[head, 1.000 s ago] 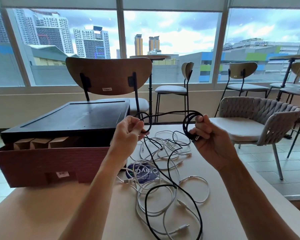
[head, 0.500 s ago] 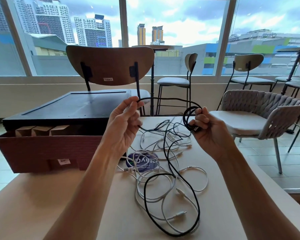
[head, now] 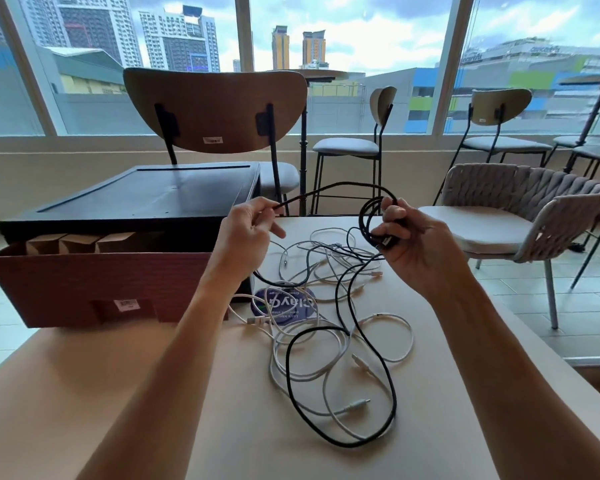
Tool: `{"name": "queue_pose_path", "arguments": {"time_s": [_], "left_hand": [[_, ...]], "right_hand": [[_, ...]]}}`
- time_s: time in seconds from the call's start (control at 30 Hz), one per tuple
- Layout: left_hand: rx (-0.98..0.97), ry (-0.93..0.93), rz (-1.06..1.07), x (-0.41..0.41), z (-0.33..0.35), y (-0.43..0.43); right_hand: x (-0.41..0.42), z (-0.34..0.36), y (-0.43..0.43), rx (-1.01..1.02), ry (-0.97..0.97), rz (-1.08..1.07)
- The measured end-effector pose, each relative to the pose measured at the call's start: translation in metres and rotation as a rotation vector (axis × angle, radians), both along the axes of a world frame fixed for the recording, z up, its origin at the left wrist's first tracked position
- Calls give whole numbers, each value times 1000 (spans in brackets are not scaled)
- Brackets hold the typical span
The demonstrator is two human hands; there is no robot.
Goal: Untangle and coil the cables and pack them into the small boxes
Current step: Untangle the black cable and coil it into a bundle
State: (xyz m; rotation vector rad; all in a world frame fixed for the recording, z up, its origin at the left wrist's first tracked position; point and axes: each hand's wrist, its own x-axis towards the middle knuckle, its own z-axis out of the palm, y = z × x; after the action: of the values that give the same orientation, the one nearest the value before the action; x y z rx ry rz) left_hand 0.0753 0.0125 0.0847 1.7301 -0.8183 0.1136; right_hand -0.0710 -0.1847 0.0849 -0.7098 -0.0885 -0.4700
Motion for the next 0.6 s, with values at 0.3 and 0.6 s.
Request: {"name": "queue_pose_path", "arguments": {"time_s": [0.3, 0.6], "left_hand": [[199, -313, 226, 1, -14, -2], [377, -131, -20, -9, -13, -4]], "right_hand": [[2, 0, 6, -40, -31, 67], [5, -6, -3, 151, -136, 10]]}}
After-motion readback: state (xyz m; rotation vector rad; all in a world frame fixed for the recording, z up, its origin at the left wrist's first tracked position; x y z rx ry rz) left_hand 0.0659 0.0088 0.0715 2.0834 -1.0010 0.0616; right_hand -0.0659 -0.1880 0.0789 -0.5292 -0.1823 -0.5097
